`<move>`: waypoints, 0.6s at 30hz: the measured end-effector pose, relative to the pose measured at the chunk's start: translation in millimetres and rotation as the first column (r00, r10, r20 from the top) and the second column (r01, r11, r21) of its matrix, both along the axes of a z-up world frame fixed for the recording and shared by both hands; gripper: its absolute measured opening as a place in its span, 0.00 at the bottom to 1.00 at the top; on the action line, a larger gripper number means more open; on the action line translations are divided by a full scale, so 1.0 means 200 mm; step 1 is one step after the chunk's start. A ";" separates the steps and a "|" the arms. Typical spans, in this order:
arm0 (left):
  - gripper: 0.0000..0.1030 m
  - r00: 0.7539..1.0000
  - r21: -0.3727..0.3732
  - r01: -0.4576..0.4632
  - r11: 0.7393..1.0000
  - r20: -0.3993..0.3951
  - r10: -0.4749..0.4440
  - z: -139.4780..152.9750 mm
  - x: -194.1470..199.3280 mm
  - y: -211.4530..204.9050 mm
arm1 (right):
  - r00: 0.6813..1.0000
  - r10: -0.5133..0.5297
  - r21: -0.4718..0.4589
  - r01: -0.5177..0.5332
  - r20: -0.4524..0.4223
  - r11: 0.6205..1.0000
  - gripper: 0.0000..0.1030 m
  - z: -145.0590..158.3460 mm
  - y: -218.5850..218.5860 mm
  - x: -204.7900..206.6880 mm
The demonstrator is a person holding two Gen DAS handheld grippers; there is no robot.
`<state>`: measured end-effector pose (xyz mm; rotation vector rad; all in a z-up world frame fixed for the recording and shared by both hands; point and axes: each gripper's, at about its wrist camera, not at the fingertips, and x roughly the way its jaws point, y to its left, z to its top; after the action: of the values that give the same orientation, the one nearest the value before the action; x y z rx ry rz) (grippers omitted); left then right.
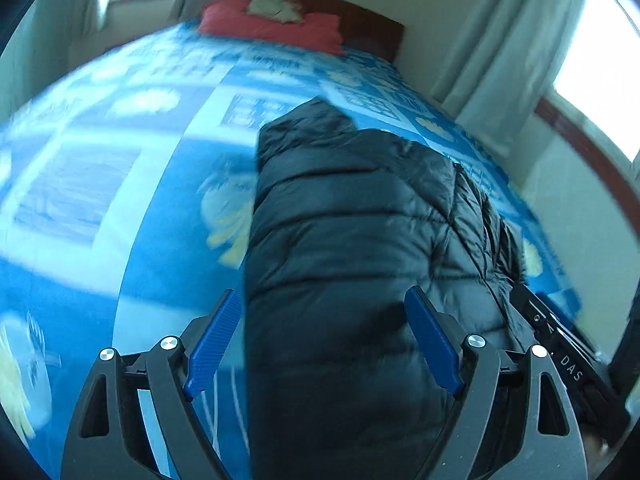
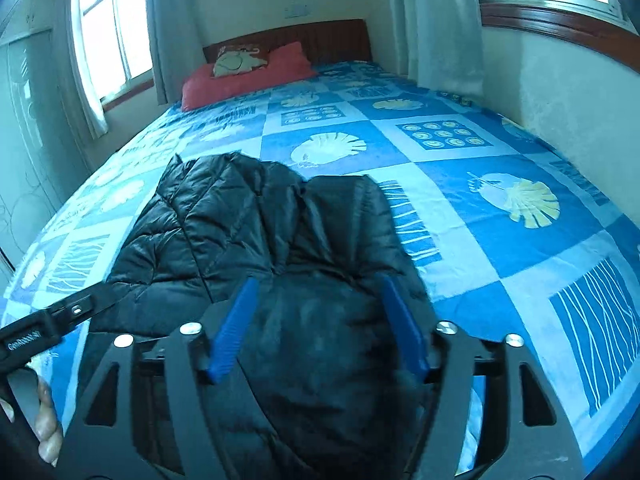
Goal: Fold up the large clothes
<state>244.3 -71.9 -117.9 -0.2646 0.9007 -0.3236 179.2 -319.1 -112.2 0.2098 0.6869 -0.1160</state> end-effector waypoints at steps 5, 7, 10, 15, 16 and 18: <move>0.80 0.993 -0.160 -0.044 0.986 -0.113 0.026 -0.11 -0.09 0.15 | 0.998 0.008 0.140 0.001 -0.063 0.990 0.77 -0.07 -0.13 -0.09; 0.80 0.990 -0.212 -0.054 0.976 -0.137 0.025 -0.15 -0.11 0.17 | 0.997 0.009 0.209 0.008 -0.082 0.978 0.78 -0.13 -0.18 -0.12; 0.82 0.988 -0.285 -0.059 0.957 -0.156 0.014 -0.21 -0.12 0.18 | 0.995 0.011 0.301 0.020 -0.103 0.953 0.84 -0.20 -0.24 -0.14; 0.84 0.967 -0.436 -0.083 0.896 -0.251 -0.032 -0.32 -0.10 0.18 | 0.991 0.048 0.518 0.024 -0.125 0.855 0.89 -0.36 -0.35 -0.12; 0.85 0.963 -0.453 -0.090 0.887 -0.266 -0.038 -0.34 -0.09 0.18 | 0.991 0.059 0.566 0.021 -0.123 0.824 0.89 -0.40 -0.36 -0.11; 0.87 0.957 -0.487 -0.101 0.868 -0.286 -0.049 -0.37 -0.07 0.17 | 0.992 0.065 0.602 0.013 -0.108 0.799 0.91 -0.42 -0.38 -0.11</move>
<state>230.3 -37.2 -191.5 -0.8224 1.0935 -0.5007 157.0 -394.9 -196.9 0.8168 0.8373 0.1259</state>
